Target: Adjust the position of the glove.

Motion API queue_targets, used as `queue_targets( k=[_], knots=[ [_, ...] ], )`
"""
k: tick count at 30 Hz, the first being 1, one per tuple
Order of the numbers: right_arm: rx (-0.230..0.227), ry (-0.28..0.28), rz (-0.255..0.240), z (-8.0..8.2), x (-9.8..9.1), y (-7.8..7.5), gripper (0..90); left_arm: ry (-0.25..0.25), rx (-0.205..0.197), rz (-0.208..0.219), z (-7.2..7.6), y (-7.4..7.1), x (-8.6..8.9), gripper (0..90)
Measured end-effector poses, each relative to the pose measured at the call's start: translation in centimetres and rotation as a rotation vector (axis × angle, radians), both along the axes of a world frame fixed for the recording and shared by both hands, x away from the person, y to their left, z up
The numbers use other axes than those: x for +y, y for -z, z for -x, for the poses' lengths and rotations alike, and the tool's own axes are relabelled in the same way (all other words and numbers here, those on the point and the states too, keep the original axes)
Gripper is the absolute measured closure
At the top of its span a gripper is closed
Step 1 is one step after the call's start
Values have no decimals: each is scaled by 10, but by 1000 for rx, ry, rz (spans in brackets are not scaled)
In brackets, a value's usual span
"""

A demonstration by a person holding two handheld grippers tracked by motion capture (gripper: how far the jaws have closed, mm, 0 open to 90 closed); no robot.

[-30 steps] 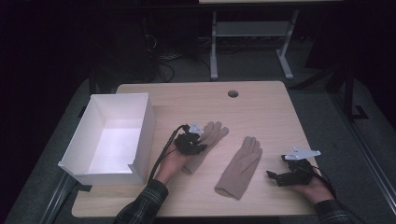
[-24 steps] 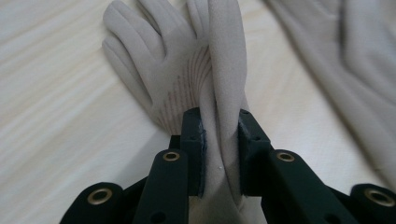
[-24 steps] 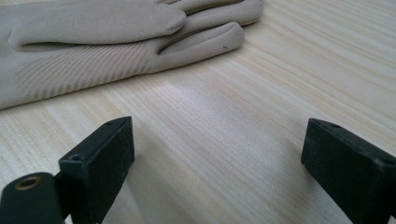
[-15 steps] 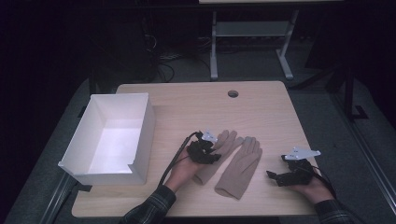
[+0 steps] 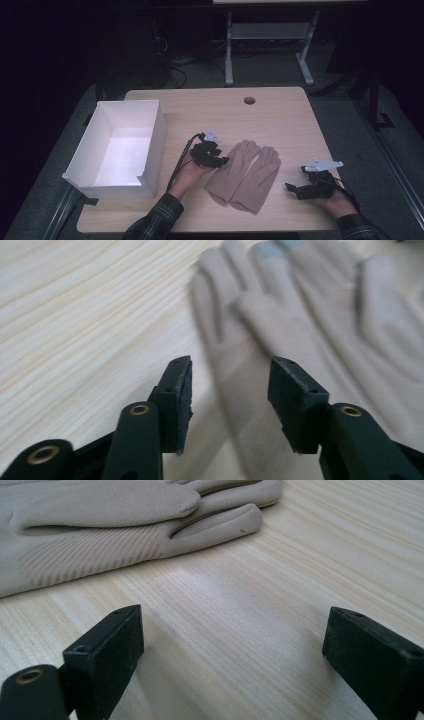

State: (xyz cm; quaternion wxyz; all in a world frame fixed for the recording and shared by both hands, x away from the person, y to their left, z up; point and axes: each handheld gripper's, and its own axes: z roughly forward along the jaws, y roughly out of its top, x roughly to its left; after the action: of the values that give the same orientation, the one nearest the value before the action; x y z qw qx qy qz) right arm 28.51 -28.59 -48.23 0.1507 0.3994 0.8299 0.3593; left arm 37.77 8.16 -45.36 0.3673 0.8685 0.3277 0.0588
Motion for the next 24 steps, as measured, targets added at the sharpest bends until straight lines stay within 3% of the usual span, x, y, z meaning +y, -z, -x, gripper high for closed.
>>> queue_targets(
  k=[6,10,11,13,16,23,24],
  knots=[
    [0,0,-1,0,0,0,88,13,12,-39,-1,8,-3,567],
    [0,0,0,0,0,0,88,21,14,-42,1,8,-4,658],
    [0,0,0,0,0,0,88,23,23,-35,1,9,-5,658],
    [0,-1,-1,0,0,0,88,35,43,-20,2,9,-6,765],
    [0,-2,0,0,0,0,88,40,36,-28,2,8,-7,855],
    [1,1,0,0,1,0,104,38,34,-21,2,5,-6,889],
    [5,0,0,1,1,-1,143,37,35,2,2,2,-5,889]
  ],
)
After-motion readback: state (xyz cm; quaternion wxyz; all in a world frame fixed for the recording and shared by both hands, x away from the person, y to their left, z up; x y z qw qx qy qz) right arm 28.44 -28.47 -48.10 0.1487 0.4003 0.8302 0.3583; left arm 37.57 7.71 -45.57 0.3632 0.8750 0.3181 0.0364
